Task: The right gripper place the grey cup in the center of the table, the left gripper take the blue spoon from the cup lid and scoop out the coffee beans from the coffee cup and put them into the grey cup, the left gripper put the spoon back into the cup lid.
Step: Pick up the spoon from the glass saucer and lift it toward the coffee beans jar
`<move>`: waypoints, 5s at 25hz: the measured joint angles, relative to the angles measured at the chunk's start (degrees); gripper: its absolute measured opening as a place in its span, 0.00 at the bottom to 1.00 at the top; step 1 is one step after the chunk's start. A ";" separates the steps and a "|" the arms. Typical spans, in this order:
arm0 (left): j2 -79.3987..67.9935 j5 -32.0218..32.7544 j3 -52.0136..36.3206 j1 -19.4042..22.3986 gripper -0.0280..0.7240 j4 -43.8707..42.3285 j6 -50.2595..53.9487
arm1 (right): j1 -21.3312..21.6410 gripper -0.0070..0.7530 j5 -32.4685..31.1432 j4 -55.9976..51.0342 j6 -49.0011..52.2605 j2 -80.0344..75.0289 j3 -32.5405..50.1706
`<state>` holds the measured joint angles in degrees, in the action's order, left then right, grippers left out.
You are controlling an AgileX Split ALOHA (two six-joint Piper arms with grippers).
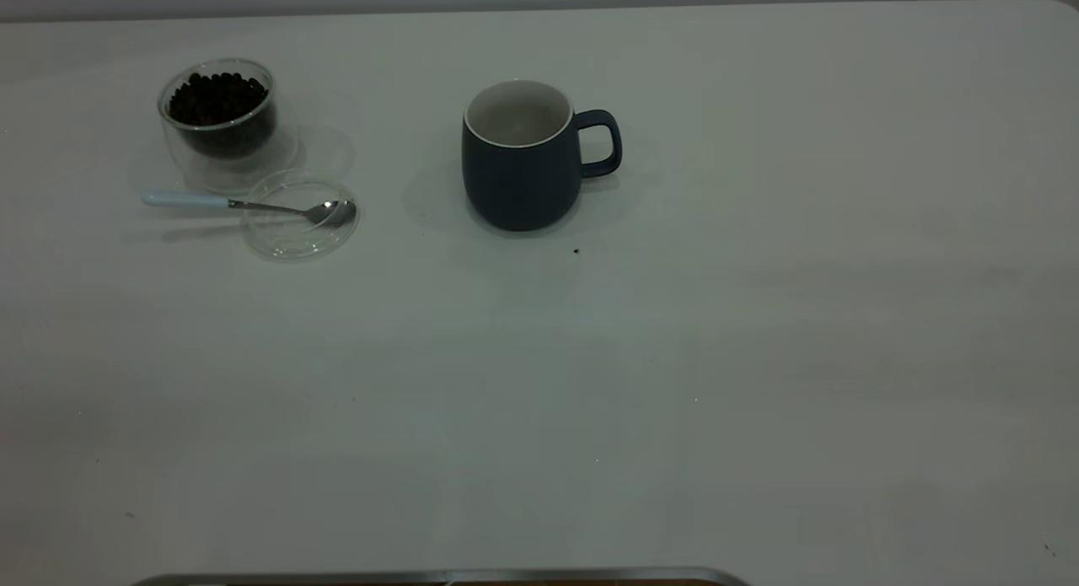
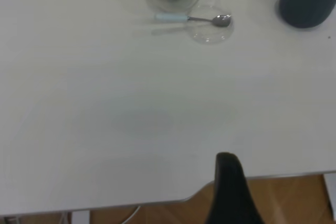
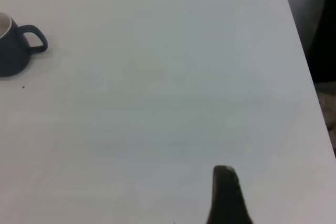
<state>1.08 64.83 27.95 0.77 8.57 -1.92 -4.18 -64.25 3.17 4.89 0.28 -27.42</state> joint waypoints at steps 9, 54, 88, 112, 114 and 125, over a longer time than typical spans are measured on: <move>-19.28 -8.28 4.40 0.00 0.78 0.05 6.30 | 0.00 0.72 0.00 0.00 0.00 0.00 0.00; -128.65 -22.90 46.37 25.03 0.70 47.54 -65.73 | 0.00 0.72 0.00 0.00 0.00 0.00 0.00; -143.09 -23.53 46.89 19.26 0.83 64.22 -81.32 | 0.00 0.72 -0.04 0.00 0.00 0.00 0.00; -144.16 -23.55 47.40 16.25 0.83 66.99 -83.27 | 0.00 0.72 -0.04 0.00 0.00 0.00 0.00; -144.16 -23.55 47.40 16.11 0.83 66.99 -83.27 | 0.00 0.72 -0.04 0.00 0.00 0.00 0.00; -144.16 -23.73 47.40 15.94 0.64 67.01 -83.43 | 0.00 0.72 -0.04 0.00 0.00 0.00 0.00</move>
<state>-143.08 41.09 75.34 16.71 75.58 -85.35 -4.18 -64.30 3.17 4.89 0.28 -27.42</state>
